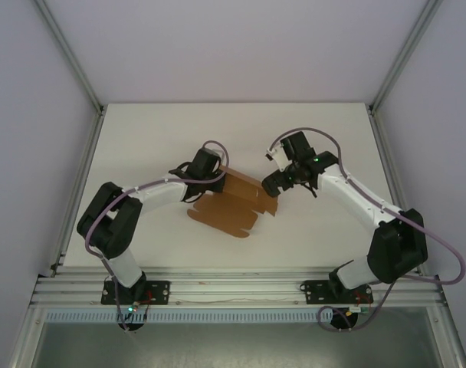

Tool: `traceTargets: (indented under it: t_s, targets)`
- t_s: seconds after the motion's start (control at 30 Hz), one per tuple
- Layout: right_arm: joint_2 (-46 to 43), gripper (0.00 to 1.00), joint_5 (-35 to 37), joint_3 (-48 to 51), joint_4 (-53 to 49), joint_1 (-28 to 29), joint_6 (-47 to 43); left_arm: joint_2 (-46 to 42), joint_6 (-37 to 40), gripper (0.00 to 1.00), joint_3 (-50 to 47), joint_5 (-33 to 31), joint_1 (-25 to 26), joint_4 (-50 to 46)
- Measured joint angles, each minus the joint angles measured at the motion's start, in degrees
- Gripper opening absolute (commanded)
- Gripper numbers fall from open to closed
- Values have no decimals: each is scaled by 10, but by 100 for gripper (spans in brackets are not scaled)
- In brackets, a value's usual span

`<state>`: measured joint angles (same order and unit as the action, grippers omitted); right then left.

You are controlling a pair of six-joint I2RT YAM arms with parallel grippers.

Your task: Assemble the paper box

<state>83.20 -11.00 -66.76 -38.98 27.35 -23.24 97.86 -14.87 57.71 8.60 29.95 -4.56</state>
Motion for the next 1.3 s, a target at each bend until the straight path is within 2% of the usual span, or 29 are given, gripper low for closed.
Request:
traceTargets:
  t_s: [0.2,0.33,0.4,0.5,0.6,0.7,0.77,0.9,1.1,1.3]
  targets:
    - [-22,99,84,0,0,-5,-18,-10,17,0,-17,35,1,10]
    - [-99,97,70,3,-7,-28,-88,-26,23,0,-19,47,4,9]
    - [-143,95,49,13,-7,-18,-129,-27,23,0,-14,50,4,8]
    - [-172,82,15,19,-10,23,-186,-26,18,0,0,58,4,-3]
    - [-143,74,12,19,-3,52,-215,-26,10,0,21,60,4,-23]
    - [-90,52,31,19,21,60,-233,-26,2,0,34,60,4,-34]
    - [-59,41,42,19,40,60,-236,-26,-3,0,36,60,4,-41]
    - [-19,31,55,17,78,62,-235,-26,-12,0,36,60,4,-56]
    - [-4,11,68,15,115,68,-220,-14,-34,0,46,48,4,-66]
    - [12,10,119,17,145,85,-197,16,-69,0,70,36,4,-72]
